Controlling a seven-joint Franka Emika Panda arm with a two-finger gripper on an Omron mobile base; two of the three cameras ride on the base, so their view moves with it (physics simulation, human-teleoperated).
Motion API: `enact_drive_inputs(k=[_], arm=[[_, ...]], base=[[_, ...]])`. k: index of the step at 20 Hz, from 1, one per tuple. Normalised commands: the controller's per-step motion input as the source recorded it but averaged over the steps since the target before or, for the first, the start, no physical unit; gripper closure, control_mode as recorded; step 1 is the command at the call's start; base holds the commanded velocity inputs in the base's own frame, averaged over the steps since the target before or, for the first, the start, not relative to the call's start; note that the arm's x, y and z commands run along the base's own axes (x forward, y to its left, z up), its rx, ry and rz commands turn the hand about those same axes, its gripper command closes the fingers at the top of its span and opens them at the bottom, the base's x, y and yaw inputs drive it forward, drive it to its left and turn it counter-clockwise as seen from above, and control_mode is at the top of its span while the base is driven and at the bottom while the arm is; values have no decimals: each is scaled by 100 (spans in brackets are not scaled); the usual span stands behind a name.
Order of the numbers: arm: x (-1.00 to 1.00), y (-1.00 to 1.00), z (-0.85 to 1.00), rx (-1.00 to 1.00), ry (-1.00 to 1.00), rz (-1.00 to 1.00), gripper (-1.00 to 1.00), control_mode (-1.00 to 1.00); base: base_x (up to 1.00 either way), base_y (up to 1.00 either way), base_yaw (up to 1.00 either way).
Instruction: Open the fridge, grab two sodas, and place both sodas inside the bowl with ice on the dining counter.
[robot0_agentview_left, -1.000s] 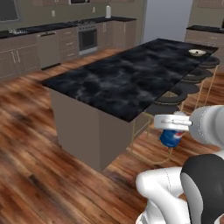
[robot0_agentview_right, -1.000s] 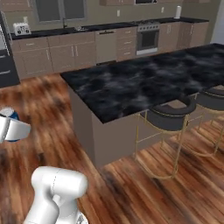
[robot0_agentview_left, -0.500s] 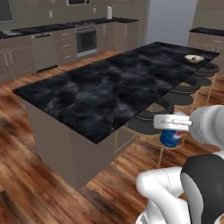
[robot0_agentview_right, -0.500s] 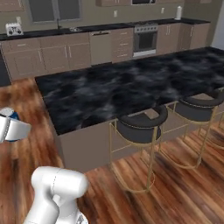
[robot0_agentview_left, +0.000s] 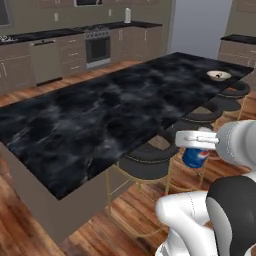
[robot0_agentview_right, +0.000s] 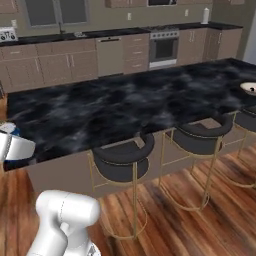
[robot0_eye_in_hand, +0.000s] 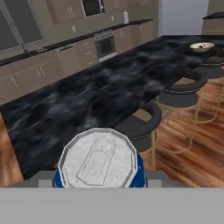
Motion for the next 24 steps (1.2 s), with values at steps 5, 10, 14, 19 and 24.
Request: enact_drive_inputs(k=[5,10,14,19,24], arm=[[0,0,0,0,0,0,100,100],[0,0,0,0,0,0,100,100],[0,0,0,0,0,0,100,100],[0,0,0,0,0,0,100,100],[0,0,0,0,0,0,100,100]], base=[[45,-100,14],[43,-100,14],[42,-100,15],[41,-100,15],[40,-100,16]])
